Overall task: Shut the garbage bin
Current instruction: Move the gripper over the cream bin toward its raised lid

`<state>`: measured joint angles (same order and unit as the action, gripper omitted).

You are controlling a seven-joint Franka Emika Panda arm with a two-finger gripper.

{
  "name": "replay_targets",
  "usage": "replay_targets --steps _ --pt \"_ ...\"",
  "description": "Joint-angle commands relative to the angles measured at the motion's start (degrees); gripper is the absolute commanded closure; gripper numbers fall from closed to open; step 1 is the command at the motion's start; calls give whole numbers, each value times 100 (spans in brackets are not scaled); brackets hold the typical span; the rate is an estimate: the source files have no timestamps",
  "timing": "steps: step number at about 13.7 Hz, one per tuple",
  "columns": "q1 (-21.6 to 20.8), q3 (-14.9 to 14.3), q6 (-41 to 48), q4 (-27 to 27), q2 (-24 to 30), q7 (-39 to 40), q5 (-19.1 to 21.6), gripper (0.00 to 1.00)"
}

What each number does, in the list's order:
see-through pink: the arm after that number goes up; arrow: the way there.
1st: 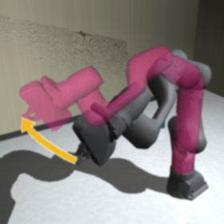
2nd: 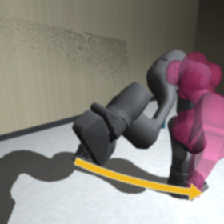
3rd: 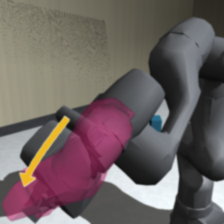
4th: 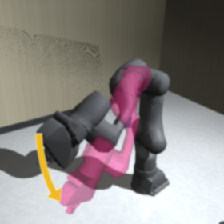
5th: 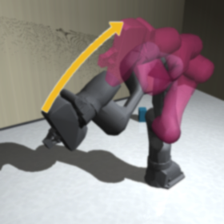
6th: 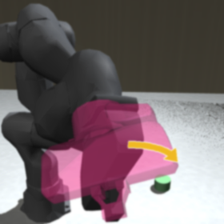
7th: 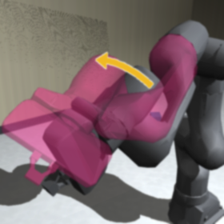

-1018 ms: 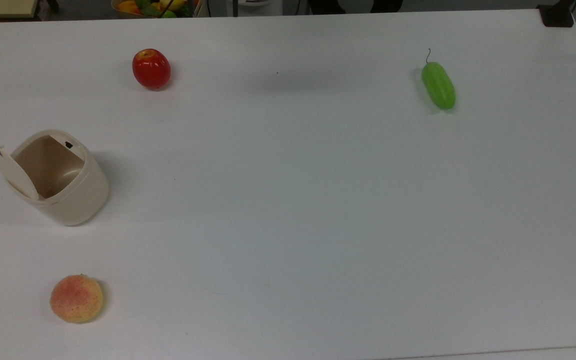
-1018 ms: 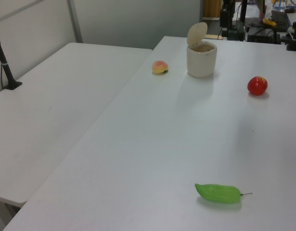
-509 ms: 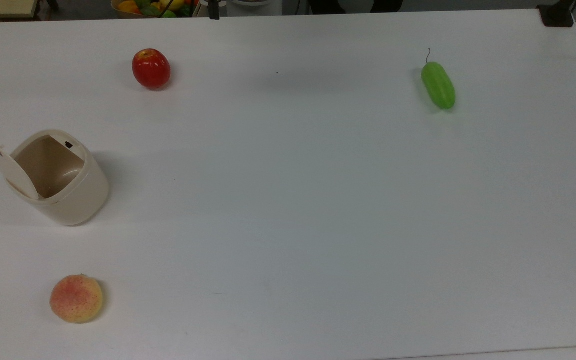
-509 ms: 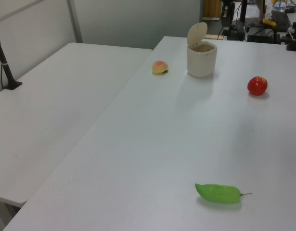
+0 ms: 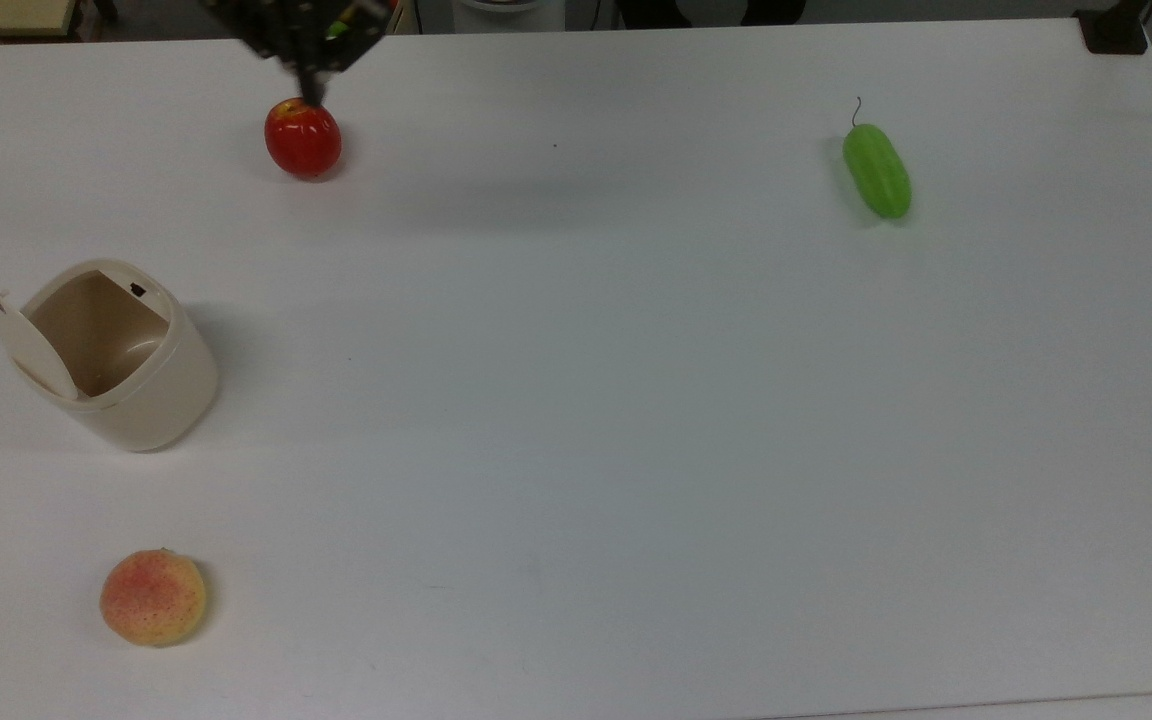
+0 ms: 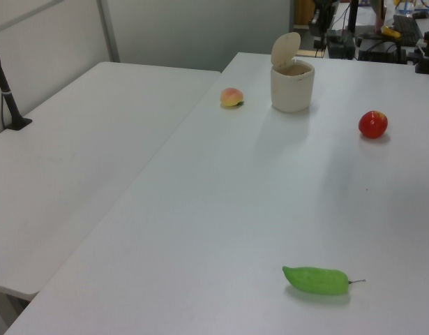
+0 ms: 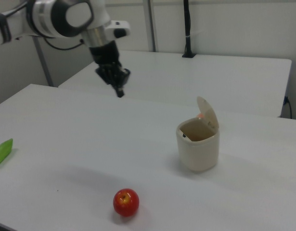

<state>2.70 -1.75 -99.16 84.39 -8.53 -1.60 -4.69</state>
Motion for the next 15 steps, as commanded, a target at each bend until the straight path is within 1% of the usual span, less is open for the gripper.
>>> replay_targets --steps 1,2,5,8,10,12,14,15 --pt "546 8 -980 -19 -166 -349 -58 100" --pt "713 17 -1400 -19 -192 -359 -50 100" --pt "1065 8 -2385 -28 -499 -367 -50 100" --pt "1364 8 -3308 -19 -719 -481 -50 100" --pt "1496 8 -3696 -19 -816 -648 -50 100" --pt "1593 8 -4004 -19 -965 -649 -50 100" --pt "1742 17 -4495 -19 -1176 -657 3 100" --pt "1743 8 -4759 -19 -1290 -666 3 100"
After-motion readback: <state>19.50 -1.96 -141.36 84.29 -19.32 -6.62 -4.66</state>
